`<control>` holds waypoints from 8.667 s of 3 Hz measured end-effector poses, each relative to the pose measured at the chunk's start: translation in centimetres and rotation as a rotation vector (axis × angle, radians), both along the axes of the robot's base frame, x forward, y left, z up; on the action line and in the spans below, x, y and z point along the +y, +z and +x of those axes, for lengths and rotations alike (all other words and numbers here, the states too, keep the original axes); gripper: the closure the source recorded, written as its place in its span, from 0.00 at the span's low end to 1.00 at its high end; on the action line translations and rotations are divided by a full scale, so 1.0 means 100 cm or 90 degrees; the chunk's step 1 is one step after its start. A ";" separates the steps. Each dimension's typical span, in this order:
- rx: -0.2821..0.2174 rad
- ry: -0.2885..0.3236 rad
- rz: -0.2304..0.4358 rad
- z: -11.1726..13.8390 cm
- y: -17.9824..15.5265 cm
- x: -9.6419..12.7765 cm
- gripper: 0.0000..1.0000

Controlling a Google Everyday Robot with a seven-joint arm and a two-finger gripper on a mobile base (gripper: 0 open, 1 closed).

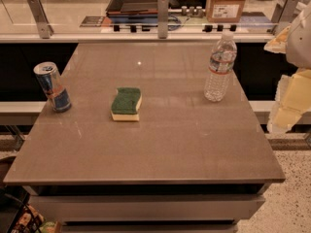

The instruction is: Knock redbull can over

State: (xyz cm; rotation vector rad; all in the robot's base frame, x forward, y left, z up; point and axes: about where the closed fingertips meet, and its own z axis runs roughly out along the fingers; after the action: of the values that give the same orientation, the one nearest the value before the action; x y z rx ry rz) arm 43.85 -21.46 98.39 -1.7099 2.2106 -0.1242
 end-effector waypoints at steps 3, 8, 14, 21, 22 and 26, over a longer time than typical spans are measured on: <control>-0.075 0.004 0.128 -0.005 0.001 0.038 0.00; -0.116 0.082 0.589 0.029 -0.029 0.227 0.00; -0.164 0.116 0.765 0.097 -0.055 0.349 0.00; -0.105 0.132 0.842 0.135 -0.076 0.475 0.00; -0.095 0.137 0.847 0.134 -0.079 0.484 0.00; -0.091 0.146 0.848 0.129 -0.076 0.491 0.87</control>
Offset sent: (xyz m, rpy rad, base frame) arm -0.0039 0.0312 0.0014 0.2097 -0.1284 -0.0214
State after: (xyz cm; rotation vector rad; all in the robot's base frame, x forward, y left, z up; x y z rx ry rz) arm 56.70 27.63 90.76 -1.0431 1.3129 0.9995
